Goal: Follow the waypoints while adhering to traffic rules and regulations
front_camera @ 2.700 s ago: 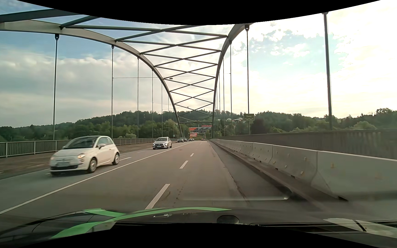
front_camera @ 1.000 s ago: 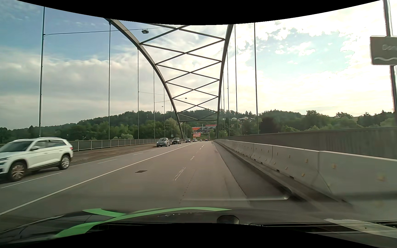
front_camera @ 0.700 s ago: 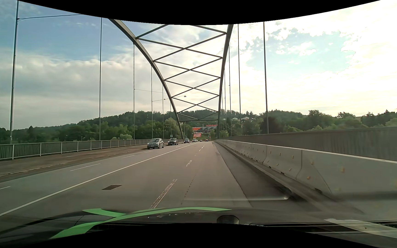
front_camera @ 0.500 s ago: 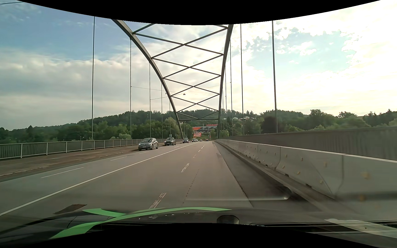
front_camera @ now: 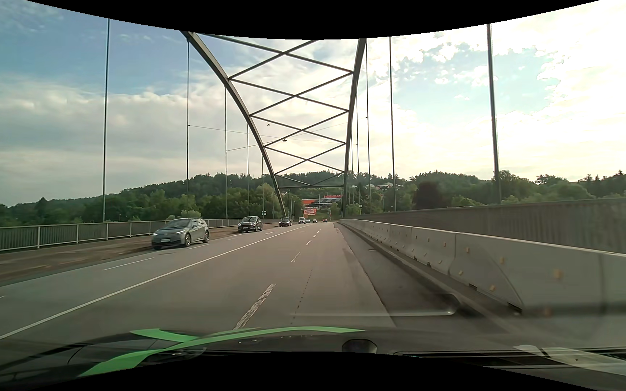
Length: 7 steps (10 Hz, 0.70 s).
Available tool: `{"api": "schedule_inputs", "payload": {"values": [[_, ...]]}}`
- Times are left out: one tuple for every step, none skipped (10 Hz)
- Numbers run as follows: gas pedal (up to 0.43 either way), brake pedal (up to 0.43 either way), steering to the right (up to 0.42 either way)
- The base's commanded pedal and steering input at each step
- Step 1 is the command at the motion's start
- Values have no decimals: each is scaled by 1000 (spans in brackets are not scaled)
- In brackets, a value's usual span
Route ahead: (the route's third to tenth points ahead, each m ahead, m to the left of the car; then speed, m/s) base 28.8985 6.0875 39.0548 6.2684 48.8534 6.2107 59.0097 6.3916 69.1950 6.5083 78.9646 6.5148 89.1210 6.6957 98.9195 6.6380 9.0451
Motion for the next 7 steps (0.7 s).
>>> {"api": "schedule_inputs", "payload": {"values": [[150, 0, 0], [150, 0, 0], [150, 0, 0], [150, 0, 0], [150, 0, 0], [150, 0, 0], [150, 0, 0]]}}
